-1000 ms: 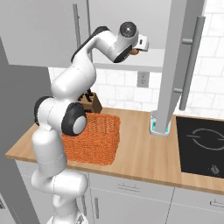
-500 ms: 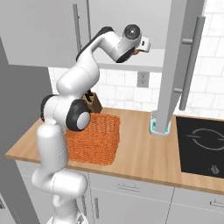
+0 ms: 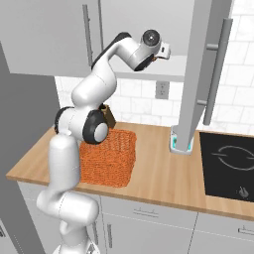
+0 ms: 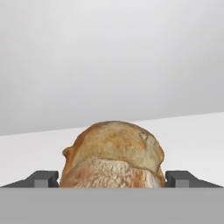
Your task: Open the cabinet, pick up the bread from the cabinet and place it in the basket. Then move the basket to the dining counter.
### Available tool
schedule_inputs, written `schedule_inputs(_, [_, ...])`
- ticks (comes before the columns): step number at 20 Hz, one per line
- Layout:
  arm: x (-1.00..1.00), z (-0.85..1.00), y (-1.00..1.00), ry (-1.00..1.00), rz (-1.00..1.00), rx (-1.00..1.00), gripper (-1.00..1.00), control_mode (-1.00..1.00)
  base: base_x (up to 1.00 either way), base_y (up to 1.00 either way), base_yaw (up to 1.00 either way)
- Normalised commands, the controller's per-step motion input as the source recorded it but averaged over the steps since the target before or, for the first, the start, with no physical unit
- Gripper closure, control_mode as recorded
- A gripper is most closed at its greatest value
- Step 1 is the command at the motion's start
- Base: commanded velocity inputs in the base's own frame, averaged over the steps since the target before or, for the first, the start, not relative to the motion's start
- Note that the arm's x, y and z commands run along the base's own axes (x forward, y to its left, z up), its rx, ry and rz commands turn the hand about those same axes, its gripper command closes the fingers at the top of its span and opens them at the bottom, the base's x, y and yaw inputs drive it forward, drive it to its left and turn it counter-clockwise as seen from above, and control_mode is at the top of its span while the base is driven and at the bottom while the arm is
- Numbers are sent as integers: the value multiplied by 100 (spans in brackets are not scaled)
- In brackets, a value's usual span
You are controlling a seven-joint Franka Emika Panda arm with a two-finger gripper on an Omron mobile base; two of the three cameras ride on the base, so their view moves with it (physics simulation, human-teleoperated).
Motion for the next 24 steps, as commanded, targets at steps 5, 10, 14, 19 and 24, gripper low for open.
schedule_inputs(5, [17,-12,0,0,0,0,100,-100,0,0,0])
schedule_inputs(10, [-33,-32,1,0,0,0,100,-100,0,0,0])
schedule_inputs(14, [-85,-67,17,-9,0,0,100,-100,0,0,0])
schedule_inputs(19, [-99,-37,14,-27,0,0,100,-100,0,0,0])
schedule_inputs(24, [-100,31,8,-22,0,0,100,-100,0,0,0])
